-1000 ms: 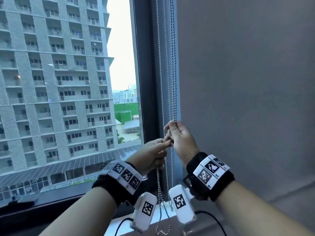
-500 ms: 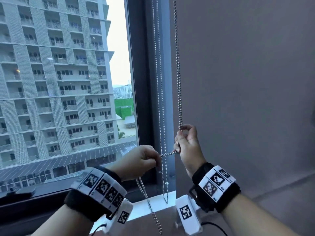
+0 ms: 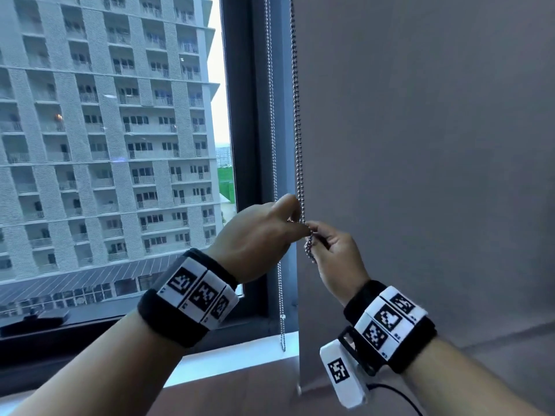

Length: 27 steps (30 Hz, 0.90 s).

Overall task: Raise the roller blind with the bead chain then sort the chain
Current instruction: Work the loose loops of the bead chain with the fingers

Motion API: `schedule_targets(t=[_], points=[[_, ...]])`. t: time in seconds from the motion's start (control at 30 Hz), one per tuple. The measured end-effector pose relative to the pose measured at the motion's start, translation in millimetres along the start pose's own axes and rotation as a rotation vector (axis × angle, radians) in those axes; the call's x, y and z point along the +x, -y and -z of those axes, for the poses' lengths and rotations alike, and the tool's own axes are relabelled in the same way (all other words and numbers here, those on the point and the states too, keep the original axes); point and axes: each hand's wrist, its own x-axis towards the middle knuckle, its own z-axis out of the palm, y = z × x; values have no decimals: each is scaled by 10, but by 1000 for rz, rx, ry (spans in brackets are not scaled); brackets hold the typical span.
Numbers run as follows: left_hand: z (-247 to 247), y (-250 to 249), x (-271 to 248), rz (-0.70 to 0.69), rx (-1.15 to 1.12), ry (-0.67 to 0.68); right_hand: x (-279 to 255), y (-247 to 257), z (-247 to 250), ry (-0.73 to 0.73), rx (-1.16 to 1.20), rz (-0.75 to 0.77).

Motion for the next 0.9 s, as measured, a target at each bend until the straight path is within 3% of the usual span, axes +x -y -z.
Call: schedule_targets(t=[0.13, 0.27, 0.43, 0.6, 0.9], points=[[-3, 3, 95, -52, 0, 17, 71, 49, 171, 104, 14, -53], [10, -25, 165, -78, -1, -7, 83, 139, 276, 198, 194, -206], [-78, -3, 239, 25, 14, 51, 55, 202, 318, 267, 341, -319], [-101, -18, 262, 135, -39, 66, 104, 221, 318, 183, 366, -289], [-88, 66, 321, 395, -414, 45, 230, 299, 243, 35, 361, -72]])
